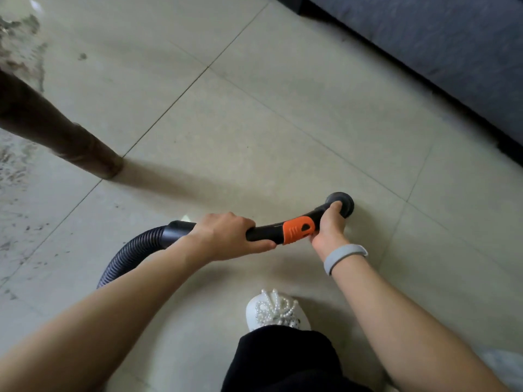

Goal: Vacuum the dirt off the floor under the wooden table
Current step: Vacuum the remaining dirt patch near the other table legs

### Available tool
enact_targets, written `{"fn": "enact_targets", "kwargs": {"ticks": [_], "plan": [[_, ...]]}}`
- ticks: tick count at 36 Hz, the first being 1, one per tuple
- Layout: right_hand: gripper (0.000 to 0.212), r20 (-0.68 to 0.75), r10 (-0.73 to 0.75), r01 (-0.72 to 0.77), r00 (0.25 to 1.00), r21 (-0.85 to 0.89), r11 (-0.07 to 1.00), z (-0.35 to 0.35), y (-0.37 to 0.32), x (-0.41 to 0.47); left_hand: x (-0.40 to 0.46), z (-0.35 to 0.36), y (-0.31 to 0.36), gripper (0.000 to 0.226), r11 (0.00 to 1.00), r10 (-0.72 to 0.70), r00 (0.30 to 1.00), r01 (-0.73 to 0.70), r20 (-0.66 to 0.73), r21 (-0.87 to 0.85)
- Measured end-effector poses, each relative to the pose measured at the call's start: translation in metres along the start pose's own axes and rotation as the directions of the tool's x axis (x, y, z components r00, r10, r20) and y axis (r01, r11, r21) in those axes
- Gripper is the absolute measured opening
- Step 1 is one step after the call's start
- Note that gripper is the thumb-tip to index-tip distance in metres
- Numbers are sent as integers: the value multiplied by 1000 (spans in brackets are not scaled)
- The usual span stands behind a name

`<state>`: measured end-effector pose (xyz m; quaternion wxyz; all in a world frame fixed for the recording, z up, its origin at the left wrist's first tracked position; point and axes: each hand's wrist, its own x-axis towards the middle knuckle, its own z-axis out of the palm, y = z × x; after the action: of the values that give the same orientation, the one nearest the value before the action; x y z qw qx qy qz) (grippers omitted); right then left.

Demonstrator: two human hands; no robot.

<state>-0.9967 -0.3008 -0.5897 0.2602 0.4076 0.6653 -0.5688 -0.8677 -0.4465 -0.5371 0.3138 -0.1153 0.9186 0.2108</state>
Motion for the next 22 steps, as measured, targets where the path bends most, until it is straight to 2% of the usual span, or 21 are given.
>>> {"fn": "enact_targets", "kwargs": {"ticks": [2, 6, 10, 12, 15, 18, 22], "plan": [[46, -3, -43, 43, 999, -9, 999, 4, -7, 4, 3, -1, 6, 50, 1000, 4, 999, -5, -33, -12], [38, 107, -1, 10, 994, -84, 996, 19, -1, -13, -12, 0, -13, 50, 1000, -29, 997, 28, -65, -14], [41, 224, 81, -42, 971, -172, 984, 35, 30, -38, -44, 11, -50, 52, 993, -101, 995, 102, 15, -61], [42, 274, 133, -70, 952, -228, 971, 42, 48, -51, -61, 20, -63, 54, 976, -133, 987, 147, 94, -161], [42, 360, 250, -149, 899, -286, 947, 51, 76, -78, -88, 39, -77, 59, 923, -159, 971, 211, 179, -321], [41, 388, 347, -192, 854, -385, 903, 58, 103, -103, -116, 61, -93, 55, 854, -179, 946, 286, 270, -435], [43, 379, 466, -236, 800, -515, 824, 66, 131, -128, -151, 88, -114, 58, 682, -189, 906, 399, 379, -613]]}}
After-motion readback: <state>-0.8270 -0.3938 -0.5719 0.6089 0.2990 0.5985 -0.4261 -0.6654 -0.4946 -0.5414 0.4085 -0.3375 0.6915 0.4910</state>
